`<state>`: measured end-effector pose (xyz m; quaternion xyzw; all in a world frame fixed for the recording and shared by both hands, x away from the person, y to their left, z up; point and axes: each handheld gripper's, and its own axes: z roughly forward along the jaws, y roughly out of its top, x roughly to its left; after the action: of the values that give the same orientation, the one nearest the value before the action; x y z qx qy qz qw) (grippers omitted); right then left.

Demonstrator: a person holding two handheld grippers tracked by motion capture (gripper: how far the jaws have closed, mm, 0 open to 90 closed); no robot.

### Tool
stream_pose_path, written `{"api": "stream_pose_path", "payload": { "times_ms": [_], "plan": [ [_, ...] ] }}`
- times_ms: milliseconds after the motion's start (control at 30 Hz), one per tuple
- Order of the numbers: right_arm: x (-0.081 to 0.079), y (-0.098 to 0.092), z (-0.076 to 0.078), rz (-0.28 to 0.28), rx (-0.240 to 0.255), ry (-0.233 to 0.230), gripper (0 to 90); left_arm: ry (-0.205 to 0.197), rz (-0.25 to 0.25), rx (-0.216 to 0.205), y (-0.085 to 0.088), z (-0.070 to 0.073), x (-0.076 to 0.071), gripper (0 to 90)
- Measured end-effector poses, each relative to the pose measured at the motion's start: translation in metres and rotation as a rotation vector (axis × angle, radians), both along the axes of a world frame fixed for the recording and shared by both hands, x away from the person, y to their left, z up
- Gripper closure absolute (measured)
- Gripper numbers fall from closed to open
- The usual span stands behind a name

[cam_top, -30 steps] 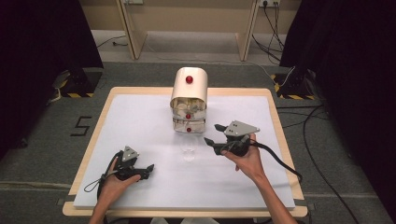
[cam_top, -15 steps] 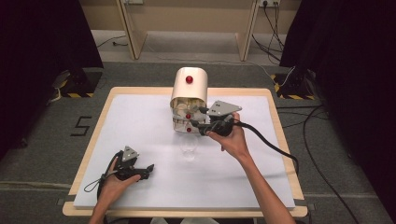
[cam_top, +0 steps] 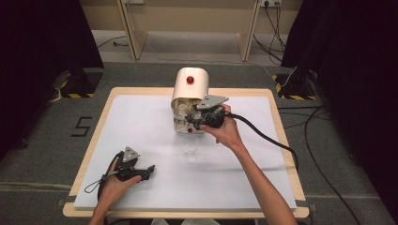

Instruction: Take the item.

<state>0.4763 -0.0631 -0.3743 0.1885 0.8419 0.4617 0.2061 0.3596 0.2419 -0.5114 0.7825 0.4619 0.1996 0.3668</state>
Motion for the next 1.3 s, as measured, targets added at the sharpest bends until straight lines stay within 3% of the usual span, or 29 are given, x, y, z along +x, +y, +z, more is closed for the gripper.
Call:
{"api": "stream_pose_path", "payload": {
  "times_ms": [400, 700, 1300],
  "plan": [
    [-0.019, -0.008, -0.004, 0.053, 0.051, 0.035, 46.9, -0.001, 0.0, 0.0, 0.0, 0.0, 0.0, 13.6],
    [-0.036, -0.007, -0.006, 0.069, 0.025, 0.025, 47.0, -0.001, 0.001, 0.001, 0.0, 0.0, 0.0, 13.6],
    [-0.051, -0.007, -0.009, 0.089, 0.006, 0.018, 47.3, -0.001, 0.0, 0.0, 0.0, 0.0, 0.0, 13.6]
  ]
}}
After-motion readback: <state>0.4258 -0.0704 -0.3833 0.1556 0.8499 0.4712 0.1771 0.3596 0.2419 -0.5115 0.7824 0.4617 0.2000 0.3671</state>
